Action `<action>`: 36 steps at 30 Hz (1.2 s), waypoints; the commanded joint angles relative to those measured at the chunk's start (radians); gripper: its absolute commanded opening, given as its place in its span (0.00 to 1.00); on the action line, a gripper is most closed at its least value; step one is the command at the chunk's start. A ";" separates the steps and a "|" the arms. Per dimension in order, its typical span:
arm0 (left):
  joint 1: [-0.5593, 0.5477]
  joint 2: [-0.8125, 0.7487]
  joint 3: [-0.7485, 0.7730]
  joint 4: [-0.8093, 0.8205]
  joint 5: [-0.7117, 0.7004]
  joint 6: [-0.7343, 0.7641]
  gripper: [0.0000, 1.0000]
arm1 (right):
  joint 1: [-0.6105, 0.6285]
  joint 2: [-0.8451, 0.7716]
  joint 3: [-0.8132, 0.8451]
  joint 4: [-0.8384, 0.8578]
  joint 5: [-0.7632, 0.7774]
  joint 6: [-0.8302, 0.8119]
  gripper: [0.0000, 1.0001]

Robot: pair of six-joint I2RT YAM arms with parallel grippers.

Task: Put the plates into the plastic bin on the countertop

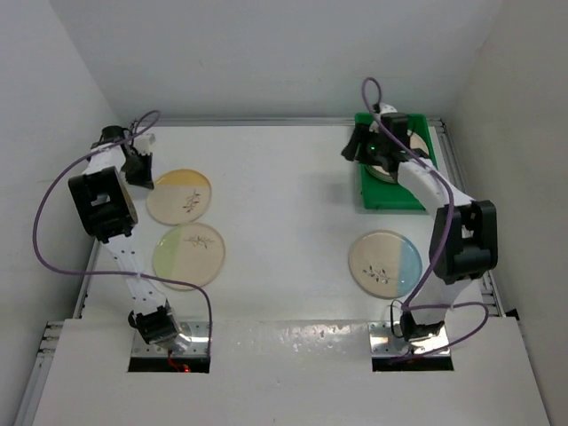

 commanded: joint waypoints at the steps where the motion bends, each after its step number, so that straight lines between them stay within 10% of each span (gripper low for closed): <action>1: -0.163 -0.017 -0.004 -0.067 0.186 0.017 0.00 | 0.105 0.087 0.100 -0.016 -0.227 -0.098 0.58; 28: -0.599 -0.179 0.022 -0.058 0.296 0.178 0.00 | 0.227 0.612 0.243 0.113 -0.721 0.103 0.65; 31: -0.608 -0.153 0.034 -0.048 0.296 0.169 0.00 | 0.242 0.620 0.206 0.179 -0.768 0.129 0.52; 36: -0.608 -0.122 0.034 -0.038 0.306 0.148 0.00 | 0.230 0.586 0.104 0.347 -0.813 0.244 0.00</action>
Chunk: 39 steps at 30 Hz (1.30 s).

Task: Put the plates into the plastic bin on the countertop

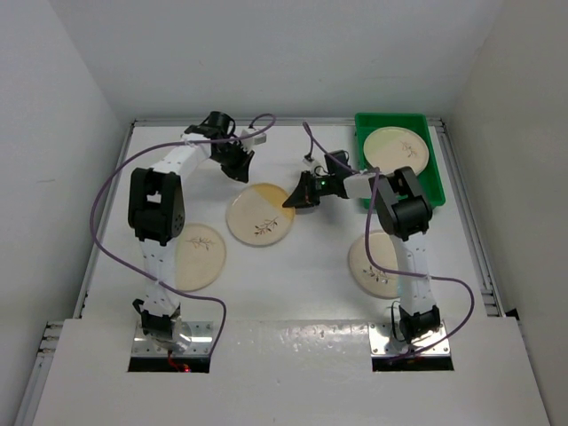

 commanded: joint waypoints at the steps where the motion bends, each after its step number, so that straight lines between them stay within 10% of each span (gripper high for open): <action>1: -0.012 -0.015 0.042 0.026 0.051 -0.006 0.00 | -0.009 -0.028 -0.066 0.160 -0.019 0.062 0.00; 6: 0.026 -0.006 0.120 0.026 0.020 -0.046 0.00 | -0.092 -0.142 -0.172 0.405 -0.041 0.252 0.00; 11: 0.135 -0.026 0.177 0.026 0.063 -0.080 0.46 | -0.153 -0.304 -0.186 0.484 -0.015 0.341 0.00; 15: 0.217 -0.049 0.150 -0.037 0.028 -0.011 0.57 | -0.294 -0.442 -0.248 0.608 0.128 0.436 0.00; 25: 0.330 -0.092 0.027 -0.172 -0.001 0.107 0.58 | -0.570 -0.626 -0.514 0.571 0.646 0.563 0.00; 39: 0.422 -0.113 -0.303 -0.255 -0.159 0.357 0.70 | -0.644 -0.475 -0.388 0.412 0.722 0.495 0.08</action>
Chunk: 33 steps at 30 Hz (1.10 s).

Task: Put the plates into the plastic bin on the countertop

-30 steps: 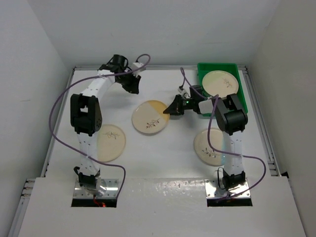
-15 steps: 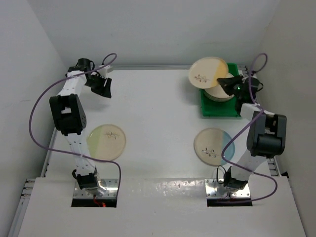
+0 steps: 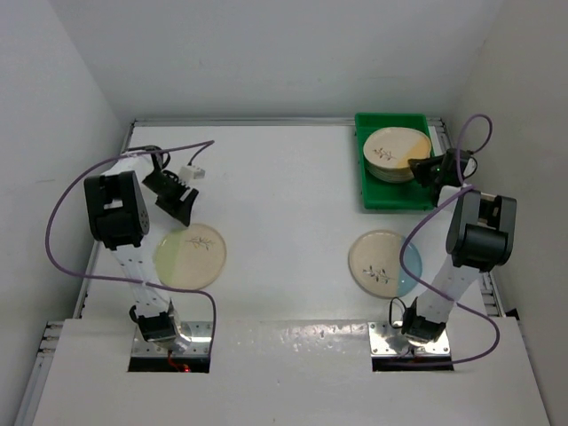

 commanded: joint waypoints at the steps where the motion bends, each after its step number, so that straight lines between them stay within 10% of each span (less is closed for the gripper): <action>1: 0.039 -0.033 -0.040 -0.011 -0.022 0.068 0.70 | 0.005 0.014 0.112 -0.016 0.002 -0.053 0.13; 8: 0.039 -0.054 -0.135 0.035 -0.068 0.086 0.70 | 0.035 0.008 0.176 -0.277 0.140 -0.249 0.48; 19: 0.048 -0.027 -0.212 0.073 -0.166 0.117 0.63 | 0.145 -0.111 0.250 -0.493 0.238 -0.571 0.56; 27: 0.039 0.021 -0.221 0.076 -0.063 0.036 0.00 | 0.349 -0.237 0.198 -0.478 0.189 -0.740 0.61; 33: 0.019 -0.074 -0.114 0.076 0.160 -0.053 0.00 | 0.606 -0.086 0.277 -0.519 -0.252 -0.878 0.65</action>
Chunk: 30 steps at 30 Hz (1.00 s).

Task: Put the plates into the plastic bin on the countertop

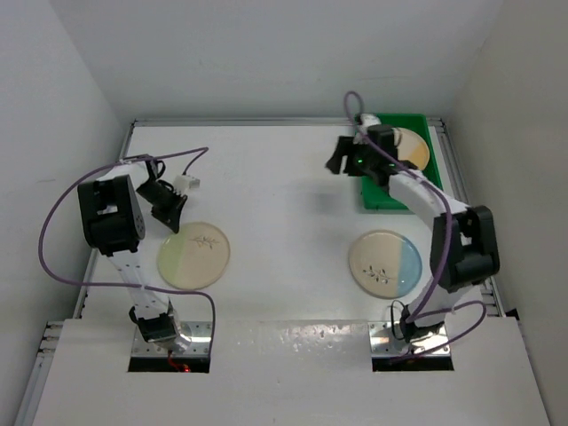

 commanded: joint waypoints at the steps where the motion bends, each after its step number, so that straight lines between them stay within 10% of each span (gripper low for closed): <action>1: -0.041 -0.022 0.068 0.074 0.228 -0.072 0.00 | 0.146 0.148 0.104 -0.081 -0.357 -0.146 0.66; 17: -0.241 -0.147 0.134 0.167 0.294 -0.111 0.00 | 0.366 0.668 0.429 0.060 -0.697 0.102 0.69; 24: -0.250 -0.138 0.134 0.196 0.284 -0.120 0.00 | 0.405 0.702 0.414 0.130 -0.800 0.185 0.00; 30: -0.239 -0.138 0.165 0.197 0.261 -0.141 0.02 | 0.327 0.586 0.311 0.385 -0.795 0.360 0.00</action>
